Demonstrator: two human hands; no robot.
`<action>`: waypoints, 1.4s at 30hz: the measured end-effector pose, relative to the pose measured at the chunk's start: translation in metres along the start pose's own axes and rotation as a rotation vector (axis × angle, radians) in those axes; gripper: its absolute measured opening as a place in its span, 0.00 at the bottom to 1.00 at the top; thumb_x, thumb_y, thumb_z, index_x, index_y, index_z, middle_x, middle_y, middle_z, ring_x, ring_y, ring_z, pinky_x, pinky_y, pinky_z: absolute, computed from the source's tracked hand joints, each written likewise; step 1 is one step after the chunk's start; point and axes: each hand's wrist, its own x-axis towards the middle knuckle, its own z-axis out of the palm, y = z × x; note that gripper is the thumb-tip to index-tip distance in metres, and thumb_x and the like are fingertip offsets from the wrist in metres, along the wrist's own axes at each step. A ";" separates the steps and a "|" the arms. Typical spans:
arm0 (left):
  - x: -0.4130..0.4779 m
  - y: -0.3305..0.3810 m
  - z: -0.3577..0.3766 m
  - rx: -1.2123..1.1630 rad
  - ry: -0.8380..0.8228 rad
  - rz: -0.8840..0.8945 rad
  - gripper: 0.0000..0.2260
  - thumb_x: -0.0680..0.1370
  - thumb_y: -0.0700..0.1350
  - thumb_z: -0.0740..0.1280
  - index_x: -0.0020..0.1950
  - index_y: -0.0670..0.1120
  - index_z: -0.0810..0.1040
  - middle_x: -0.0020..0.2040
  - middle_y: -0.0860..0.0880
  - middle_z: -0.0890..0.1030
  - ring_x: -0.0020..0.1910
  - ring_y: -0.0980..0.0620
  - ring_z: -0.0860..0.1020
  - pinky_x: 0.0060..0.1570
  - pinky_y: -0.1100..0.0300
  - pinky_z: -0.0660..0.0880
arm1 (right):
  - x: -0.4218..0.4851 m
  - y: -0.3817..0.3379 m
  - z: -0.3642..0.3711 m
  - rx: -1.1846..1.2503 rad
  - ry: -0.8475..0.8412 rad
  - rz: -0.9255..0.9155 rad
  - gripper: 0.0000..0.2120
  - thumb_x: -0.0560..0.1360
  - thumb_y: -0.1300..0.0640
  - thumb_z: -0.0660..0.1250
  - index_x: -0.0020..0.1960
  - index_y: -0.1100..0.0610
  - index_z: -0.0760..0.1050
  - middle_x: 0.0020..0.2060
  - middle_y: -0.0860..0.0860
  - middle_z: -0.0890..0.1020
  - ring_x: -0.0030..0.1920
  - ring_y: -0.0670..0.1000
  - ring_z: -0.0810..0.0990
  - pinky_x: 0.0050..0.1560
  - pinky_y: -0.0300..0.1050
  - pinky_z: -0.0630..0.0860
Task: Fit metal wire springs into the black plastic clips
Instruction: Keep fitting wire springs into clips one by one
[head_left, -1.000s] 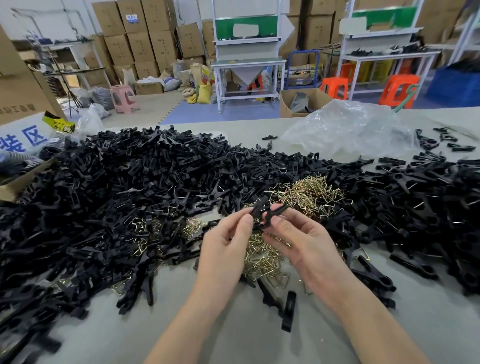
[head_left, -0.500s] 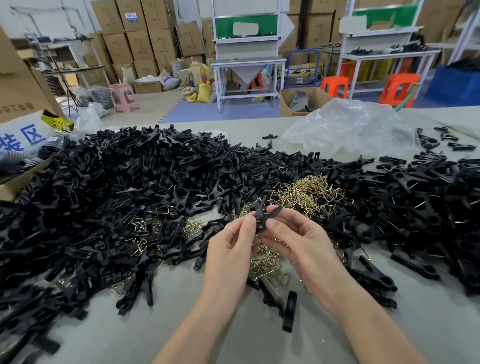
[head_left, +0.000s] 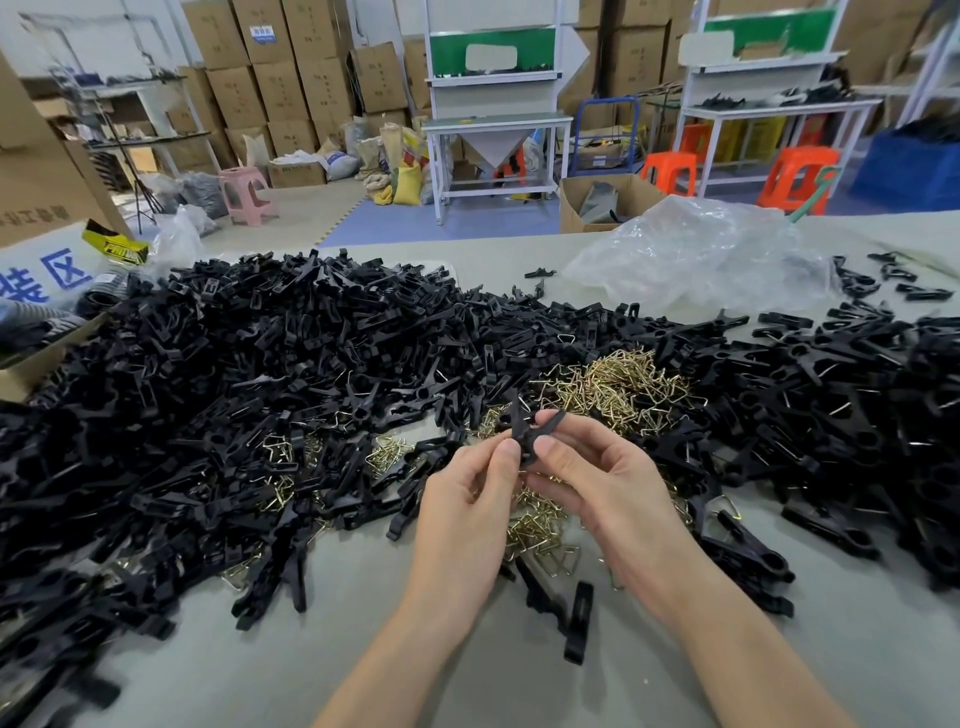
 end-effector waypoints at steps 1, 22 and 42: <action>0.001 0.000 0.000 0.004 -0.005 0.000 0.10 0.83 0.44 0.64 0.55 0.54 0.84 0.40 0.60 0.83 0.39 0.66 0.79 0.40 0.73 0.73 | 0.000 0.000 0.000 -0.005 0.000 -0.005 0.13 0.72 0.58 0.73 0.56 0.55 0.84 0.54 0.56 0.86 0.51 0.52 0.86 0.51 0.41 0.82; 0.001 -0.012 -0.003 0.429 -0.097 0.222 0.13 0.83 0.50 0.63 0.63 0.67 0.75 0.52 0.63 0.81 0.50 0.59 0.80 0.46 0.67 0.76 | 0.002 0.006 -0.004 -0.254 0.005 -0.147 0.12 0.80 0.59 0.69 0.57 0.44 0.83 0.53 0.46 0.87 0.56 0.46 0.85 0.55 0.39 0.80; 0.005 -0.011 -0.016 1.222 -0.332 0.203 0.16 0.82 0.63 0.53 0.62 0.60 0.74 0.57 0.61 0.71 0.61 0.55 0.66 0.62 0.58 0.61 | 0.012 0.008 -0.018 -0.233 0.228 -0.198 0.10 0.81 0.62 0.65 0.58 0.54 0.83 0.44 0.44 0.87 0.43 0.40 0.82 0.48 0.33 0.79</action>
